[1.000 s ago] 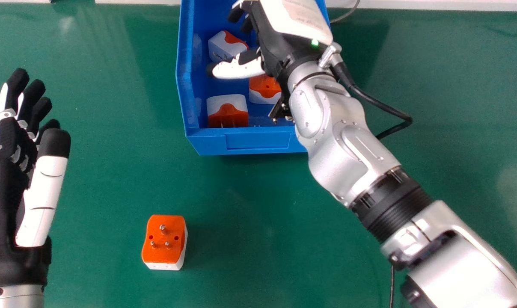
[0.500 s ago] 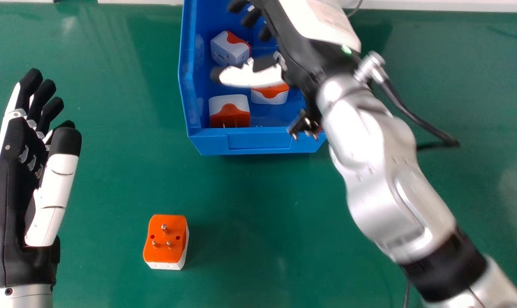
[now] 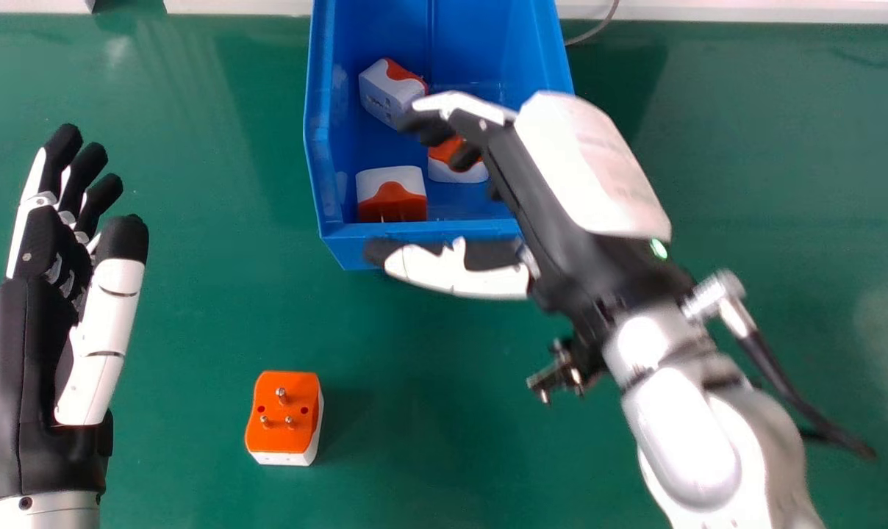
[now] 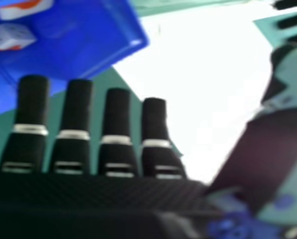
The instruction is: Pick all objects and put in blue box
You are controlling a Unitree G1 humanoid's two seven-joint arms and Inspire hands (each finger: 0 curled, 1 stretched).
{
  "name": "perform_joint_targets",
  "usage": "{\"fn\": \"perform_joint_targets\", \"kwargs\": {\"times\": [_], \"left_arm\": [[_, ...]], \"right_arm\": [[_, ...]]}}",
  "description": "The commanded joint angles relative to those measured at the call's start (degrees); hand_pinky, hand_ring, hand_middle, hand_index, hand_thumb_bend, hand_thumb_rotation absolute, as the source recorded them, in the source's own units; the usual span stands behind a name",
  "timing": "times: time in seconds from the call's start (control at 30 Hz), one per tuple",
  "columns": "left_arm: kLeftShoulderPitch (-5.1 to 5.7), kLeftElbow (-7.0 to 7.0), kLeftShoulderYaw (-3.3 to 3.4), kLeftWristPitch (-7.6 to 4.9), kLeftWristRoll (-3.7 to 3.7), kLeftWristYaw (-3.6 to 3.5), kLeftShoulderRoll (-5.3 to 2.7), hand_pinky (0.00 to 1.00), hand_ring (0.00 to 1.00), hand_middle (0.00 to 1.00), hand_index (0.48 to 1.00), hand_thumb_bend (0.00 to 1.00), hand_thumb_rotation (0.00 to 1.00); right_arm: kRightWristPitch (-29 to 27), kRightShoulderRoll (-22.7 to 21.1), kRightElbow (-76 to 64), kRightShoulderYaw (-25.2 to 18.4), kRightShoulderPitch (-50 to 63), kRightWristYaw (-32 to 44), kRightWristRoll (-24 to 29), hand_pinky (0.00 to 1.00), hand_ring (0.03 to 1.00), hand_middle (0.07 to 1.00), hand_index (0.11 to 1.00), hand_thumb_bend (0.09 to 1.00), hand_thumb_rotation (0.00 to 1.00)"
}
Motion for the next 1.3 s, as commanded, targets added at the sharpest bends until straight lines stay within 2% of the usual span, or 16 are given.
{"fn": "perform_joint_targets", "kwargs": {"times": [0.0,0.1,0.17,0.3,0.37,0.5,0.6,0.7,0.77,0.83,1.0,1.13,1.2,1.27], "left_arm": [[0.5,0.01,0.22,-1.89,0.28,0.05,0.13,0.83,0.9,0.92,0.927,0.63,0.77],[0.53,1.14,0.72,-3.03,0.6,-0.23,0.61,0.83,0.9,0.93,0.93,0.63,0.77],[0.46,1.77,1.05,-3.55,0.56,-0.31,0.82,0.84,0.91,0.93,0.936,0.63,0.78],[0.21,2.34,1.22,-3.65,-0.46,-0.73,0.97,0.85,0.92,0.94,0.94,0.63,0.79],[0.17,2.83,1.32,-4.03,-0.56,-0.88,1.06,0.86,0.92,0.94,0.942,0.63,0.79],[0.62,2.65,1.6,-3.94,0.4,-0.3,1.02,0.86,0.92,0.95,0.943,0.64,0.8],[0.47,3.67,1.89,-4.93,0.24,-0.22,1.04,0.86,0.92,0.95,0.943,0.65,0.8],[0.47,4.25,2.08,-5.67,0.53,-0.17,1.05,0.86,0.92,0.95,0.941,0.66,0.8],[0.6,4.56,2.03,-6.12,0.04,-0.67,1.22,0.85,0.92,0.94,0.937,0.67,0.79],[0.64,4.98,2.06,-6.63,-0.13,-0.98,1.43,0.85,0.92,0.94,0.937,0.67,0.79],[0.8,4.66,1.91,-6.47,1.12,0.26,0.86,0.85,0.92,0.94,0.939,0.68,0.79],[0.57,5.08,1.86,-6.74,0.79,0.31,0.92,0.83,0.91,0.93,0.931,0.7,0.78],[0.68,4.85,1.77,-6.41,0.58,0.24,0.93,0.83,0.91,0.93,0.931,0.7,0.78],[0.81,4.67,1.77,-6.31,0.72,0.37,0.85,0.84,0.91,0.93,0.932,0.7,0.78]], "right_arm": [[-4.01,-0.84,-3.74,-0.69,3.01,-1.75,-0.45,0.54,0.693,0.748,0.748,0.439,0.49],[-7.64,-1.71,-5.94,-1.17,7.66,-2.05,0.65,0.55,0.697,0.749,0.749,0.439,0.5],[-10.77,-2.69,-6.72,-1.34,10.76,-2.74,1.07,0.55,0.7,0.751,0.751,0.441,0.5],[-16.54,-3.81,-6.83,-1.23,15.97,-3.51,3.18,0.54,0.697,0.752,0.753,0.436,0.52],[-18.85,-4.11,-6.64,-0.86,18.39,-3.84,4.07,0.54,0.697,0.752,0.754,0.438,0.53],[-22.59,-5.18,-5.72,-0.06,22.38,-2.73,6.09,0.53,0.689,0.743,0.747,0.44,0.54],[-25.3,-6.21,-3.95,0.09,24.0,-2.89,6.56,0.52,0.686,0.744,0.751,0.429,0.56],[-27.23,-6.44,-1.91,0.18,24.74,-3.39,6.26,0.52,0.685,0.743,0.752,0.426,0.58],[-28.25,-6.28,-0.48,0.11,24.69,-3.54,6.27,0.53,0.688,0.746,0.753,0.431,0.59],[-28.98,-6.12,0.58,0.07,24.51,-3.43,6.27,0.53,0.688,0.746,0.753,0.431,0.59],[-29.17,-4.8,3.47,0.57,23.44,-2.8,6.57,0.57,0.712,0.769,0.769,0.477,0.59],[-29.3,-3.79,6.03,1.41,22.07,-2.72,5.82,0.59,0.745,0.803,0.794,0.54,0.58],[-29.1,-3.42,6.87,1.93,21.13,-2.32,5.27,0.6,0.753,0.81,0.8,0.549,0.58],[-28.87,-3.27,7.77,2.53,19.9,-1.61,4.2,0.62,0.777,0.831,0.818,0.572,0.59]]}}
